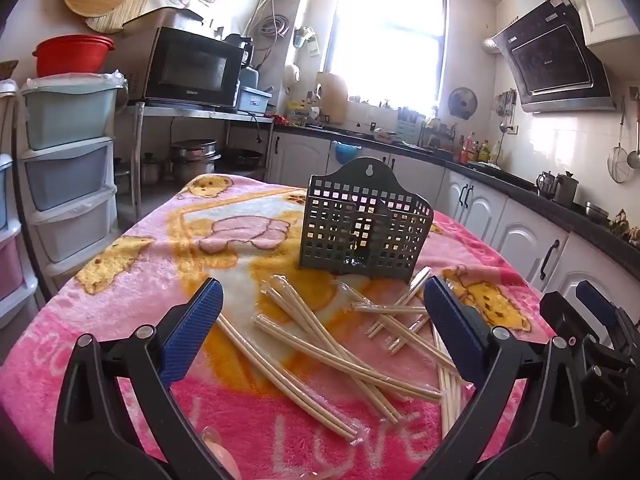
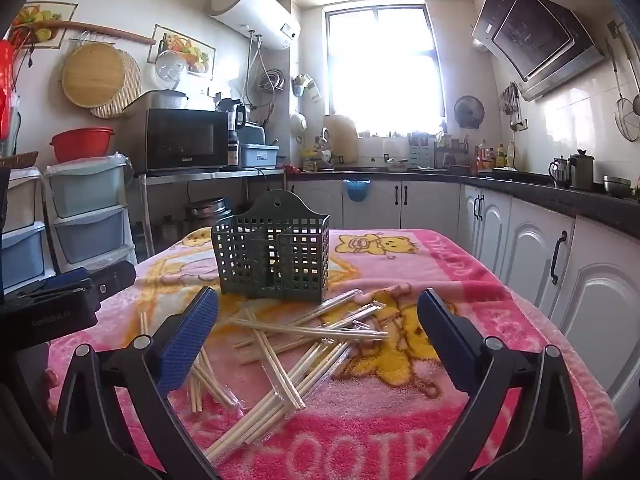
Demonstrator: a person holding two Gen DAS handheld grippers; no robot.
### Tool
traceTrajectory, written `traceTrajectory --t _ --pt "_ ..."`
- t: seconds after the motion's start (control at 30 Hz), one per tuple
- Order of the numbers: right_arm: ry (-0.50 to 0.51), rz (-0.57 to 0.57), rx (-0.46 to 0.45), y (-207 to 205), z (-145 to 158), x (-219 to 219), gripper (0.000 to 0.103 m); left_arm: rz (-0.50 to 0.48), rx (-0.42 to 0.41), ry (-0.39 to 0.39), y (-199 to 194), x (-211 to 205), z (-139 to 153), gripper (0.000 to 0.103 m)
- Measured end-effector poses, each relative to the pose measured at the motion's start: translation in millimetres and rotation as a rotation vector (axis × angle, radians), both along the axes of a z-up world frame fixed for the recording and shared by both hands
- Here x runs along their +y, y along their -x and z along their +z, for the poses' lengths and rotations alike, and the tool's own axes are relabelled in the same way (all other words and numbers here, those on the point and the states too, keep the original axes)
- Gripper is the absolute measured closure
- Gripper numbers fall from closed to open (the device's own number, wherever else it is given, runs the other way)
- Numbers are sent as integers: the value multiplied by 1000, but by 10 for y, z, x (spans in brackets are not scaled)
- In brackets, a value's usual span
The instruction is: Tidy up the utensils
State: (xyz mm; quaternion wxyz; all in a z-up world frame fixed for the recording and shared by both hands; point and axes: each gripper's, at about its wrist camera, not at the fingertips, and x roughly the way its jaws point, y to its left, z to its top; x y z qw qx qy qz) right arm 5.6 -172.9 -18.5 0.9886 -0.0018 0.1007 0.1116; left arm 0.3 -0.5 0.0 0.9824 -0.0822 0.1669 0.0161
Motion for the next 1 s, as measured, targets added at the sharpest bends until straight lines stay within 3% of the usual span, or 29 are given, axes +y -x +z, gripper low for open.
traceTrajectory --t 1.0 --pt "-12 5 -28 67 60 -3 6 -2 -12 4 4 16 13 10"
